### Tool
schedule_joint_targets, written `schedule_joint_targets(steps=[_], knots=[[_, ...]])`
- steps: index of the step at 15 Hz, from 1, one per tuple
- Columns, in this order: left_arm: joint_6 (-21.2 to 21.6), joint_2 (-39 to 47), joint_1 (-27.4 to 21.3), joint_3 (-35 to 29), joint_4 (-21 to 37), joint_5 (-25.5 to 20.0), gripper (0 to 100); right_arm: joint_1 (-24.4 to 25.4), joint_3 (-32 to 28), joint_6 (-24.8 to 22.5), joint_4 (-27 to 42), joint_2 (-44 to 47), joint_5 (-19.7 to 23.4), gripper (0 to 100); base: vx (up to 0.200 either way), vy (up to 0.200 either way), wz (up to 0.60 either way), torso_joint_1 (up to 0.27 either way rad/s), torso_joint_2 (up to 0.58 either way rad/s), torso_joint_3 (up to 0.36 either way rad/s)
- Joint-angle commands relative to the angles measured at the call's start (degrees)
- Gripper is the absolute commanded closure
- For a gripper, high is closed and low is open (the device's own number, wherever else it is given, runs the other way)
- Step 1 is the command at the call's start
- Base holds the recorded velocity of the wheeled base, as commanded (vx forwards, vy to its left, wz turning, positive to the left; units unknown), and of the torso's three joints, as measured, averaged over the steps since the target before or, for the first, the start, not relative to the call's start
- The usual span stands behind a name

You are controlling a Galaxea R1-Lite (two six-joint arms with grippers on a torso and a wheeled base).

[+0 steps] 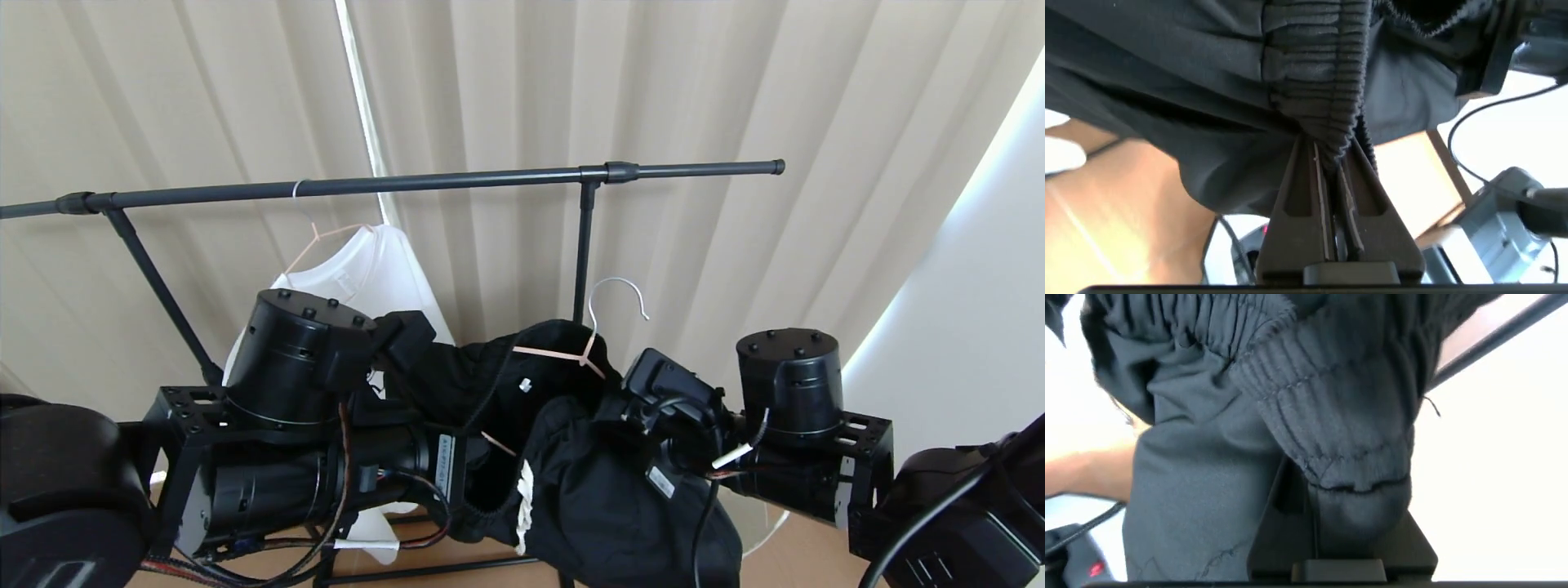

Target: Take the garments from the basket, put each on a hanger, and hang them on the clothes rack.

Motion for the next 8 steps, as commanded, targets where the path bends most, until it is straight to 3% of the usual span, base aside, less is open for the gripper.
schedule_joint_targets(steps=[1,3,5,8], knots=[[0.5,1.9,-1.1,1.8,-2.8,1.7,100,1.3,1.8,-0.3,-3.3,-0.3,-0.8,100,0.000,0.000,0.00,0.000,0.00,0.000],[1.1,2.6,-1.9,4.2,-8.2,4.1,100,3.3,3.5,-0.7,-6.0,-0.9,-2.1,100,0.000,0.000,0.00,0.000,0.00,0.000],[1.0,3.3,-2.4,5.8,-13.2,5.2,100,4.3,4.8,-4.1,-7.5,-1.8,-4.5,100,0.000,0.000,0.00,0.000,0.00,0.000],[1.1,3.3,-2.5,6.9,-15.9,5.6,100,5.6,7.0,-6.0,-13.5,-1.4,-5.0,100,0.000,0.000,0.00,0.000,0.00,0.000]])
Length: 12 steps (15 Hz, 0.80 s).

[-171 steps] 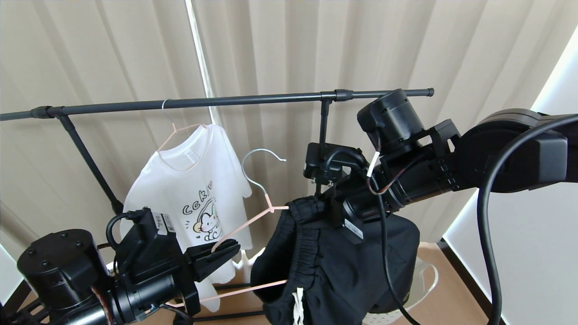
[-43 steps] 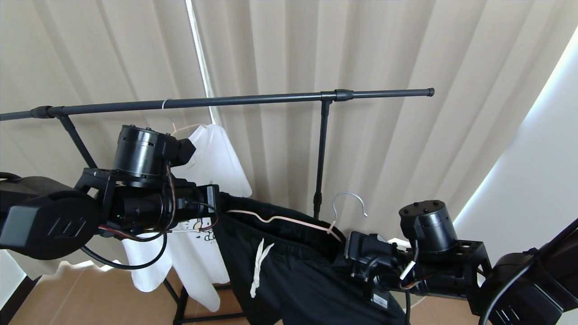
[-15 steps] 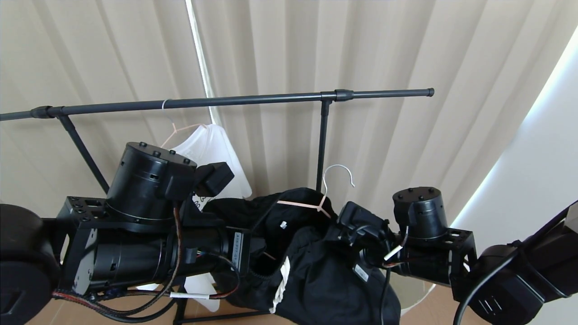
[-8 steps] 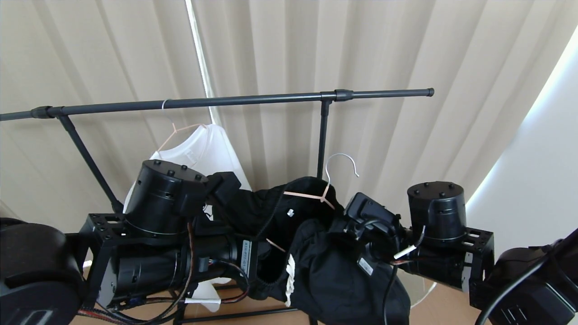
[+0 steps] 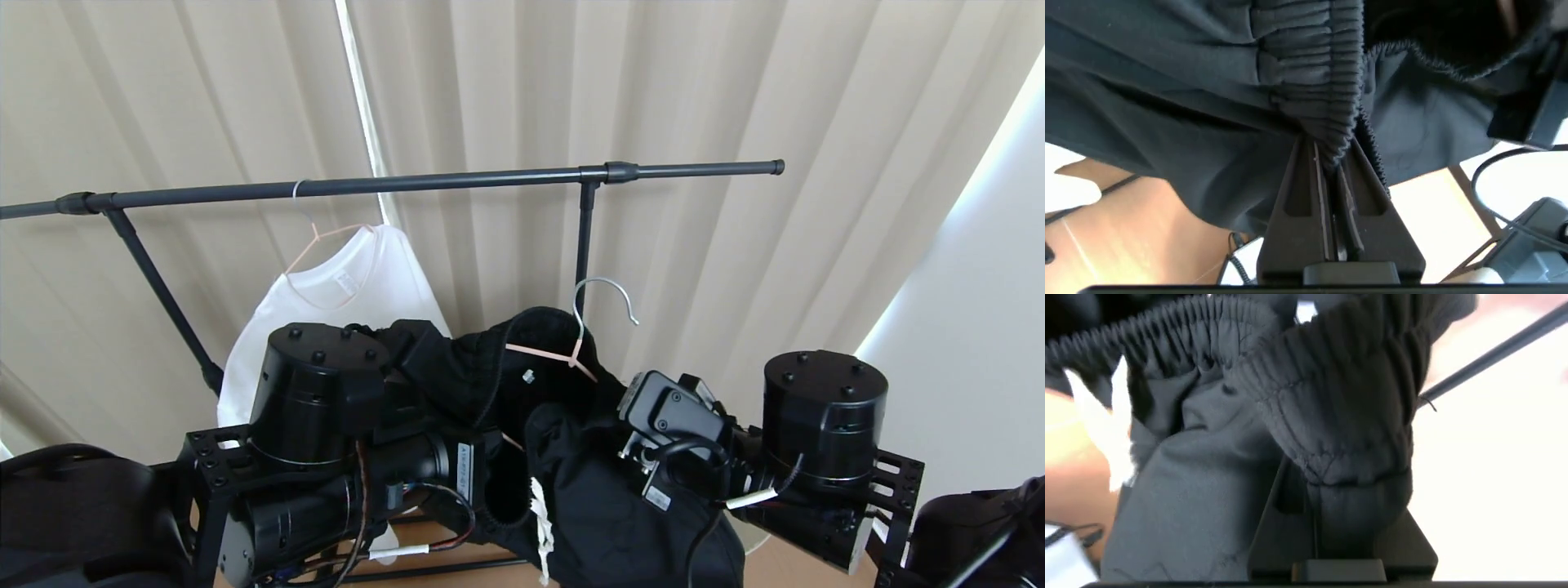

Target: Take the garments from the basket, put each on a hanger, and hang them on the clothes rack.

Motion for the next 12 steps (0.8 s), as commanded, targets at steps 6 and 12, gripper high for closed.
schedule_joint_targets(steps=[6,12], knots=[[0.2,0.4,-1.6,2.5,-4.5,0.0,100,2.0,2.1,-1.4,-2.3,-0.1,-0.8,100,0.000,0.000,0.00,0.000,0.00,0.000],[1.8,1.4,-1.4,4.6,-9.4,0.0,100,4.7,3.9,-2.0,-7.6,-0.1,-1.7,100,0.000,0.000,0.00,0.000,0.00,0.000]])
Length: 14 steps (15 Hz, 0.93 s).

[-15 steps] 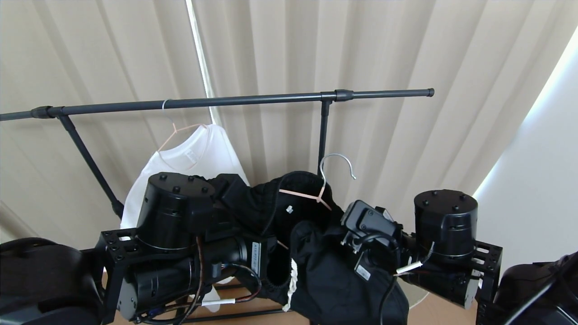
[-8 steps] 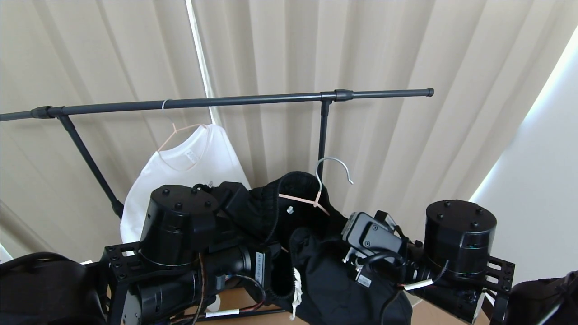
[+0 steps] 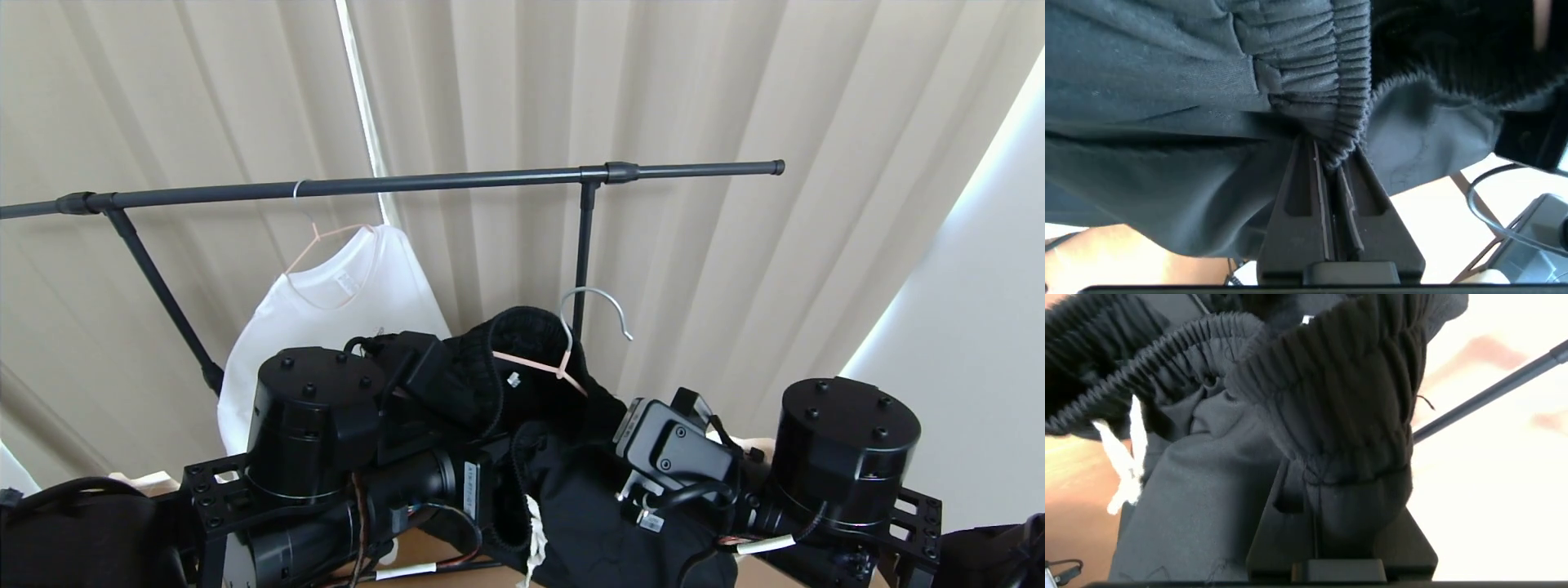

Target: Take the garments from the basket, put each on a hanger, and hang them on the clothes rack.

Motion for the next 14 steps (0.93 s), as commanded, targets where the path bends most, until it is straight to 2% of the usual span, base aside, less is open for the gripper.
schedule_joint_targets(steps=[1,14], knots=[[0.0,0.4,0.1,0.5,-0.5,0.1,100,1.3,0.3,-0.1,-0.9,-0.2,-0.4,100,0.000,0.000,0.00,0.000,0.00,0.000],[0.0,1.4,0.3,0.5,-0.6,1.2,100,4.1,1.2,-1.0,-1.6,-2.4,-2.5,100,0.000,0.000,0.00,0.000,0.00,0.000]])
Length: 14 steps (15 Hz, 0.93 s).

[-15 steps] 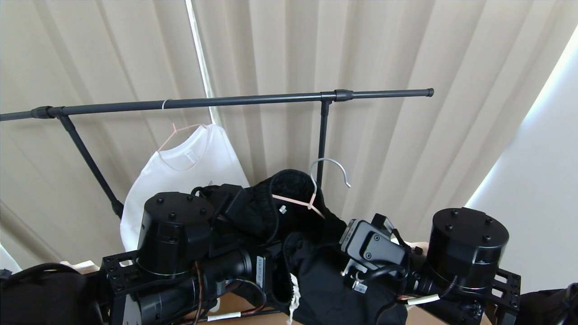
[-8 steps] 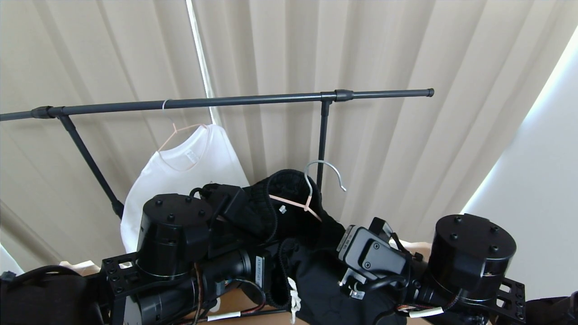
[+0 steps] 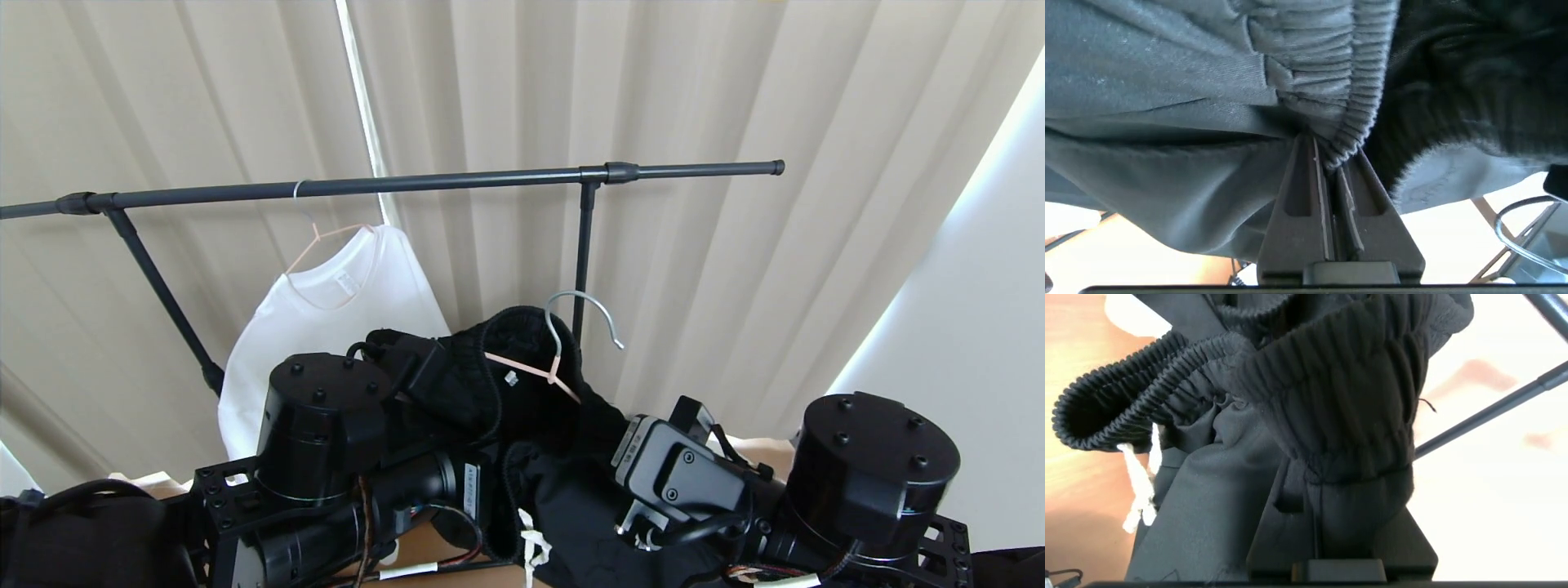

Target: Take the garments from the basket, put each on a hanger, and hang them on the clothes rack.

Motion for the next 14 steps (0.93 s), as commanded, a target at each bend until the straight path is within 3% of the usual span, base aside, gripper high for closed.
schedule_joint_targets(steps=[1,14], knots=[[0.0,0.3,0.3,-0.1,0.0,0.0,0,0.6,0.0,-0.1,0.0,-0.4,-0.2,100,0.000,0.000,0.00,0.000,0.00,0.000],[6.1,-5.0,0.7,2.0,0.0,0.2,0,0.4,0.4,-0.1,0.0,-0.3,-0.3,100,0.000,0.000,0.00,0.000,0.00,0.000]])
